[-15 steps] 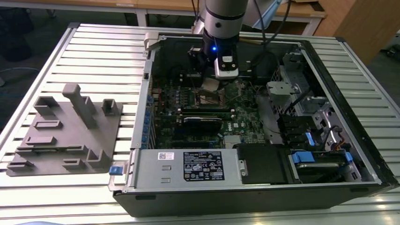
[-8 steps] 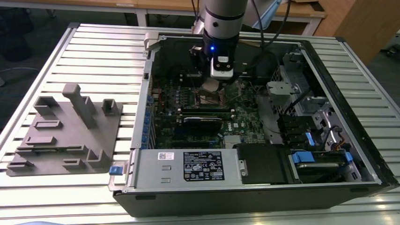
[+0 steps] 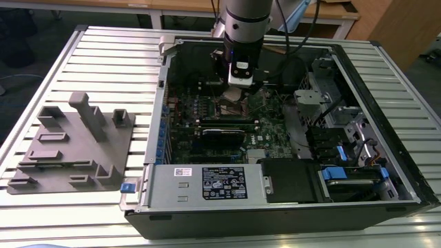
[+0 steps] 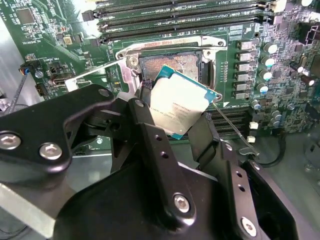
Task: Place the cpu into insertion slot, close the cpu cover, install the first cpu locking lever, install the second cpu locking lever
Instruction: 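Place the cpu into insertion slot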
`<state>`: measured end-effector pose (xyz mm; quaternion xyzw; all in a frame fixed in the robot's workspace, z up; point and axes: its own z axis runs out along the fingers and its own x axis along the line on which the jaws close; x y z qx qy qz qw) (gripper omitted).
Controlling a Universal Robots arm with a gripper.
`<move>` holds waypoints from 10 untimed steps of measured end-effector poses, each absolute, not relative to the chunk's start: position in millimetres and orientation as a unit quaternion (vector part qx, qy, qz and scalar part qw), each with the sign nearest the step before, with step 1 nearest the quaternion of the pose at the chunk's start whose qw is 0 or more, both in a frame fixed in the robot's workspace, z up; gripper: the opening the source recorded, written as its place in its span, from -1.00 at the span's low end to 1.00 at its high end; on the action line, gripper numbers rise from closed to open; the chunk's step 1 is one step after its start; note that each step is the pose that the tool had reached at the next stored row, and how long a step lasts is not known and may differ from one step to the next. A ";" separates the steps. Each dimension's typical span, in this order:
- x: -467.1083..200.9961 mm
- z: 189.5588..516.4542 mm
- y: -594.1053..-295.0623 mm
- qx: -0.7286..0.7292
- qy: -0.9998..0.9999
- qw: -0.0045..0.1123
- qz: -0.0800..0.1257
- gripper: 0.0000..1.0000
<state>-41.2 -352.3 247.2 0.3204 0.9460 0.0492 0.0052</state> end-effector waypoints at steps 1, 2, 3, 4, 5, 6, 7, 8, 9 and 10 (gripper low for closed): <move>-41.2 247.2 -352.3 0.320 0.946 0.005 0.049 0.08; -41.2 247.2 -352.2 0.320 0.946 0.005 0.049 0.08; -41.2 247.2 -352.2 0.320 0.946 0.005 0.049 0.08; -41.2 247.2 -352.3 0.321 0.946 0.005 0.049 0.08; -41.2 247.2 -352.2 0.322 0.946 0.005 0.049 0.08; -41.2 247.2 -352.3 0.323 0.945 0.005 0.049 0.08; -41.2 247.2 -352.2 0.324 0.945 0.005 0.049 0.08; -41.2 247.1 -352.2 0.326 0.944 0.006 0.049 0.08; -41.2 247.1 -352.2 0.330 0.943 0.006 0.049 0.08; -41.2 247.0 -352.2 0.336 0.941 0.006 0.049 0.08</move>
